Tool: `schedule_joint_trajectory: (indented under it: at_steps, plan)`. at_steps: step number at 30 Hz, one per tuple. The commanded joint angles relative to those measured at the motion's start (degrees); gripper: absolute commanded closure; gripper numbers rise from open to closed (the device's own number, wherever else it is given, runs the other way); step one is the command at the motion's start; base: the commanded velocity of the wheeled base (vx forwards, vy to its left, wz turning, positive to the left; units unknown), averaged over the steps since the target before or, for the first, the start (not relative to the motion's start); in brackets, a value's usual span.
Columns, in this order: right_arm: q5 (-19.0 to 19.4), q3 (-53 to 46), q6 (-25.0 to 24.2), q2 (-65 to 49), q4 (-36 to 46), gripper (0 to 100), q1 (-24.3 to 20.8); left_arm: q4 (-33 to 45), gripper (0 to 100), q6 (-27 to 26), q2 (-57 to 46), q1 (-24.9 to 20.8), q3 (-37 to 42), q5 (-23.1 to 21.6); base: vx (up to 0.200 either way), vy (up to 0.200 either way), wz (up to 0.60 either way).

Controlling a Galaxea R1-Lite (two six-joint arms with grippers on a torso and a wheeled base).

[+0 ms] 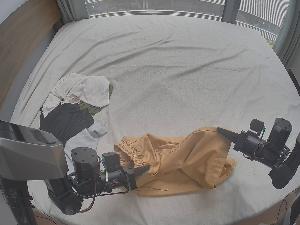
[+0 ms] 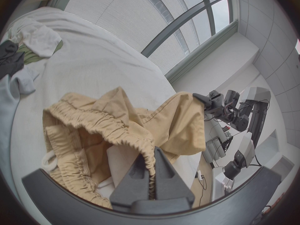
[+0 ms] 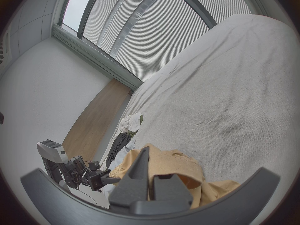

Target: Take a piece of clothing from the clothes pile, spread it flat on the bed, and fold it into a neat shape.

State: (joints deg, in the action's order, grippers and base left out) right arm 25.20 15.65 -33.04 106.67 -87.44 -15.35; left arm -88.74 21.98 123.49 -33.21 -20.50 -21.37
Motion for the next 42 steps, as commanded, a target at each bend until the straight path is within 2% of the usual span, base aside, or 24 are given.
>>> schedule_joint_trajectory:
  at_steps: [1, 6, 15, 22, 29, 42]
  plan:
    - [0.03, -0.01, -0.01, 0.12, -0.01, 100, -0.12, -0.03, 100, 0.70, -5.63, 1.92, -1.38, -0.16, 0.000, 0.000, 0.00]
    - [0.99, -0.10, -0.10, -1.46, 0.17, 100, -0.65, -0.03, 100, 2.98, -8.35, 4.20, -1.73, -0.43, 0.000, 0.000, 0.00]
    - [2.75, -0.01, -0.71, -2.34, -0.01, 100, -0.03, -0.03, 100, 3.68, -13.72, 8.25, -2.00, -0.87, 0.000, 0.000, 0.00]
    - [3.19, 0.26, -0.80, -2.34, -0.10, 100, 0.58, -0.03, 100, 4.83, -15.03, 8.42, -2.26, -0.95, 0.000, 0.000, 0.00]
    - [5.56, 0.52, -2.38, -3.84, -0.45, 100, 2.25, -0.03, 100, 4.65, -14.24, 8.42, -2.43, -0.87, 0.000, 0.000, 0.00]
    - [5.74, 2.72, -2.91, -4.89, -0.45, 100, 4.71, -0.12, 100, 4.56, -15.12, 9.92, -1.56, -2.18, 0.000, 0.000, 0.00]
